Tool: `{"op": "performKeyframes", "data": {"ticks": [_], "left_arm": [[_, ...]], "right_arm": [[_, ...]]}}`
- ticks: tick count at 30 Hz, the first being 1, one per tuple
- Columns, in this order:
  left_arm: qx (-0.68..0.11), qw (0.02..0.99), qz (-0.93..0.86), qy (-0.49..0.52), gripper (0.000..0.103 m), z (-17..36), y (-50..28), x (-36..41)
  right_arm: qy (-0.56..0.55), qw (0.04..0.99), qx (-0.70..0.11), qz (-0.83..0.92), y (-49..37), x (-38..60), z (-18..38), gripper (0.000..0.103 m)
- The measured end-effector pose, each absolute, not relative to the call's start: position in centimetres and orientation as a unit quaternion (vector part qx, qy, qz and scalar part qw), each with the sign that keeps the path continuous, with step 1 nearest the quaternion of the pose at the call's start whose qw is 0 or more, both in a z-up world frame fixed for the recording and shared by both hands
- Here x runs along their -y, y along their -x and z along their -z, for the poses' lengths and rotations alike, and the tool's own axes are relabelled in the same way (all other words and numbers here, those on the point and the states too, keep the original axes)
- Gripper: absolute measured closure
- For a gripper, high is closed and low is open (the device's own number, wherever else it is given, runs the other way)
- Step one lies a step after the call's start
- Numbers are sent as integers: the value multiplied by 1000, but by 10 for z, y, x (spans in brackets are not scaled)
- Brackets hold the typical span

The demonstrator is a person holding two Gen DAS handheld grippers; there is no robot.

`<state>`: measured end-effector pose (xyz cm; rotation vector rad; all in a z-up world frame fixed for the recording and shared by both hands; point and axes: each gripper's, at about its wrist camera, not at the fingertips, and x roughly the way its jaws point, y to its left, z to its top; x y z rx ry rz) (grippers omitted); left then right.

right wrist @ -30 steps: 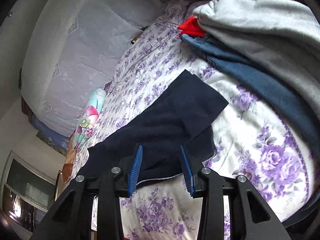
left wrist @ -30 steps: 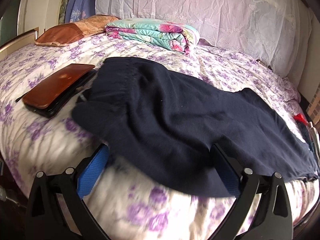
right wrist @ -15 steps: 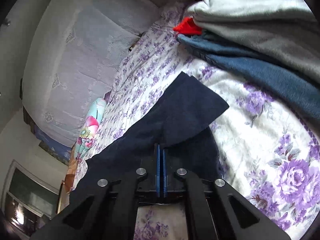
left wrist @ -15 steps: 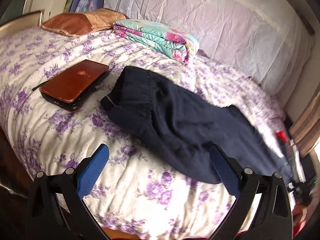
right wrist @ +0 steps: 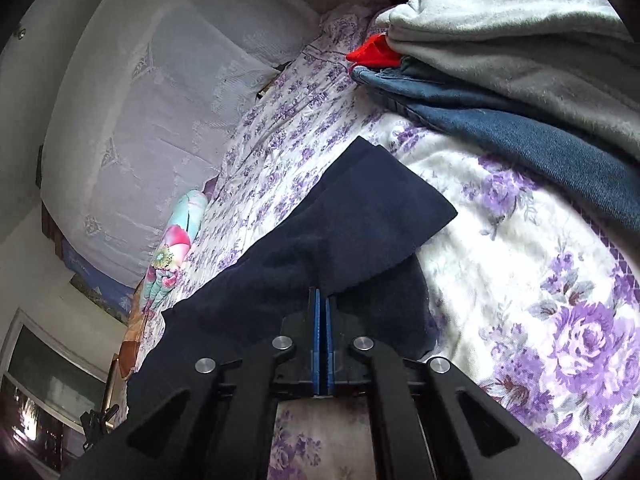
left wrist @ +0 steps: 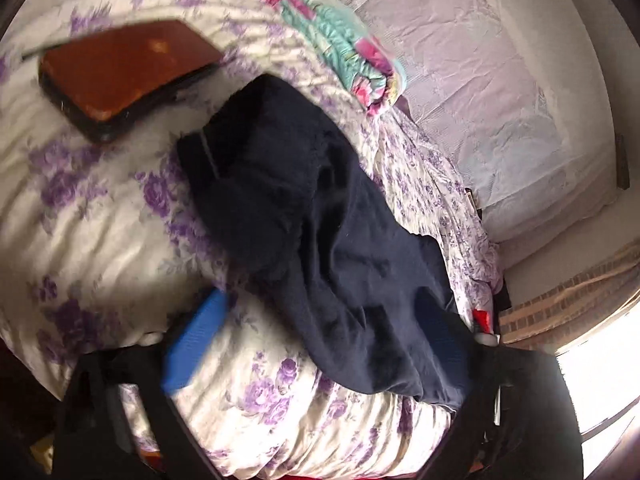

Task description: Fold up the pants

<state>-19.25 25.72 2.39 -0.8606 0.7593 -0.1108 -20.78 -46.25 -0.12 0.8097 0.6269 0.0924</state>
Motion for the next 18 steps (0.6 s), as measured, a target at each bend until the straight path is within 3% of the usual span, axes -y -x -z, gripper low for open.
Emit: {"op": "performKeyframes", "data": {"ticks": [1,6,7,10,18], "left_arm": [[-365,848,45,380,56,-30,191,-251],[-385,866,12,318,63,-35,182,-235],[-383,867,7,320,74,-34,183,-236],[-363,871,15,330,90,-40,192,-245],[-322,895,46,304,93,-83,185,-235]], "right_arm": [[-386,871,-300,-45,208,462,2,100],[-373,879,-294,-46,209,459,-7,100],[-373,879,-293,-46,210,459,-8,100],[-375,881,-284,-47,214,461,-15,100],[-355,901,-239,-64,208,463,-69,102]]}}
